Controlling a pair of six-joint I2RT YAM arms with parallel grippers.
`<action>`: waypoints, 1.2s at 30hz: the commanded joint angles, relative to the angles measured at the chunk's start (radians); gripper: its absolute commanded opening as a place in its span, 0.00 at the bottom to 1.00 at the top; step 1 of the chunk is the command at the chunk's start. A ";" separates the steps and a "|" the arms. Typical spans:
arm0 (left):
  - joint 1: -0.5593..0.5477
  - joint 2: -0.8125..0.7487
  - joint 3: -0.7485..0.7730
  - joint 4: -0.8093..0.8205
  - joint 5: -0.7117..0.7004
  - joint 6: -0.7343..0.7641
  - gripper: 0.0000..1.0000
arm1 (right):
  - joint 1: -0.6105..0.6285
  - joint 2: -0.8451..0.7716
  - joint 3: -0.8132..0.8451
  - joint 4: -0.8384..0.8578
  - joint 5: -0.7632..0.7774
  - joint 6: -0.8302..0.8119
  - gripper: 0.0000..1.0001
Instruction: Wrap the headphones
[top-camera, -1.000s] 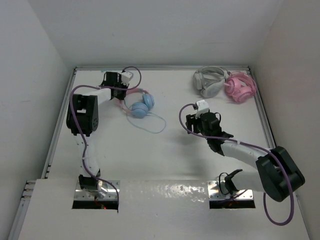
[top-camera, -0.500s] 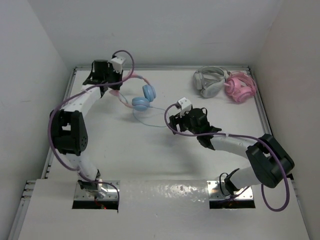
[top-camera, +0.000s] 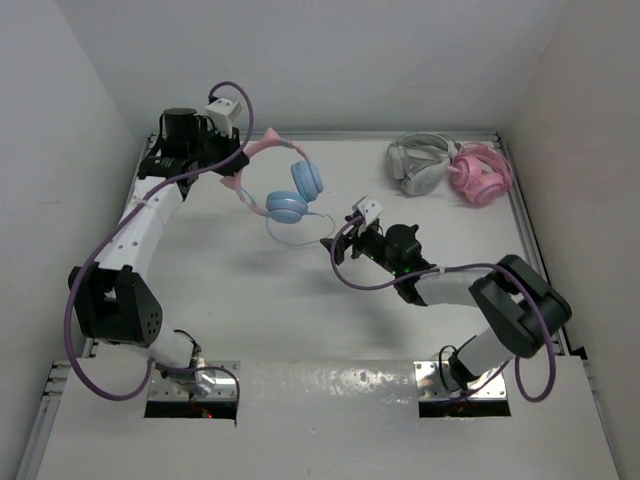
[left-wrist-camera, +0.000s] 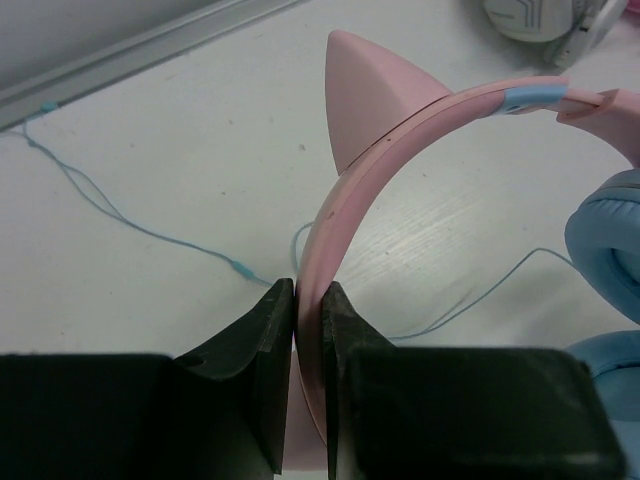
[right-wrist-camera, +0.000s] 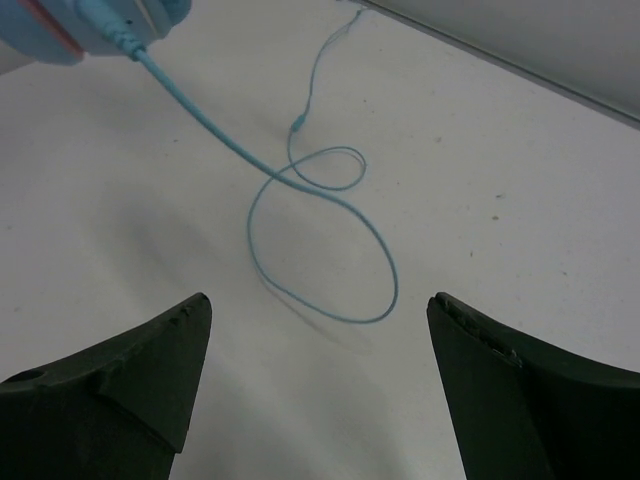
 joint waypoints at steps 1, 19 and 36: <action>0.007 -0.062 0.036 -0.020 0.077 -0.066 0.00 | 0.003 0.102 0.026 0.275 -0.036 0.035 0.87; 0.027 -0.088 -0.091 -0.005 0.077 -0.061 0.00 | 0.001 0.202 -0.049 0.567 0.147 0.011 0.00; -0.008 -0.095 -0.200 0.196 -0.263 0.002 0.00 | 0.026 -0.166 0.366 -0.482 0.101 0.095 0.73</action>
